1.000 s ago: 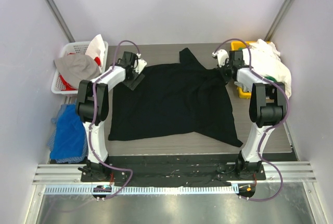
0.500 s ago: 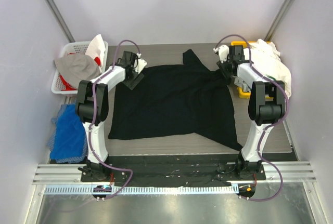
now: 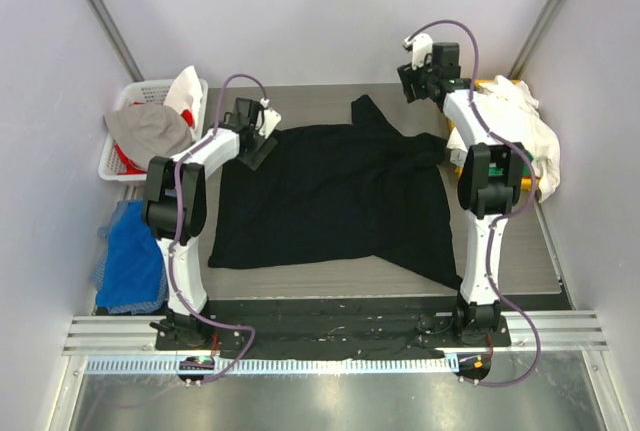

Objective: Fold and stack the t-shirts
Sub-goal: Flatten out the tshirt

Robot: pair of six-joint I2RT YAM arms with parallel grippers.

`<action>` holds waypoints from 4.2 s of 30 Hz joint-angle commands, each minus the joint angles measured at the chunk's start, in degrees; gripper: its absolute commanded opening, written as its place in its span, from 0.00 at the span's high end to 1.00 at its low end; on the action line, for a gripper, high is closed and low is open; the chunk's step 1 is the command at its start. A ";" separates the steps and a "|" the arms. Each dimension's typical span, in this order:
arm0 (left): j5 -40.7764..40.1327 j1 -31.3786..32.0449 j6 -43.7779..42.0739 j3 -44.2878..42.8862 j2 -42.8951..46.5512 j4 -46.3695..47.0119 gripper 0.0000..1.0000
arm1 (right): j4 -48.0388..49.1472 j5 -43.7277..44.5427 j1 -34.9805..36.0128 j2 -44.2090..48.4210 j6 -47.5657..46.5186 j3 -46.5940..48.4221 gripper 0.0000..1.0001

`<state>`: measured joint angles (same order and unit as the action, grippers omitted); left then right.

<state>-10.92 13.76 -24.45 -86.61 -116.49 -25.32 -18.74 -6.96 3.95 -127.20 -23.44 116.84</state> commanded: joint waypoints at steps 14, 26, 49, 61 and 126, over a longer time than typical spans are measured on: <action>-1.12 0.13 1.07 2.41 2.49 6.51 0.23 | 5.03 -10.26 3.79 -15.89 9.99 9.46 0.36; -2.18 0.13 0.36 2.58 2.41 6.16 0.24 | 4.86 -12.20 4.58 -20.63 10.34 11.04 0.37; -4.11 0.21 -0.87 3.64 1.79 5.99 0.25 | 4.06 -12.73 8.71 -21.08 10.34 10.43 0.99; -4.46 0.13 0.28 2.32 0.65 5.72 0.26 | 7.84 6.24 8.62 -15.10 2.97 7.62 0.99; -1.83 0.30 -0.07 -12.70 -9.72 8.71 0.26 | 22.87 27.44 4.76 5.38 -8.90 -16.27 0.22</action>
<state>-14.83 13.91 -24.47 -94.98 -125.05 -18.87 2.31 21.30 9.58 -125.03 -34.11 104.79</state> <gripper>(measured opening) 0.736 0.778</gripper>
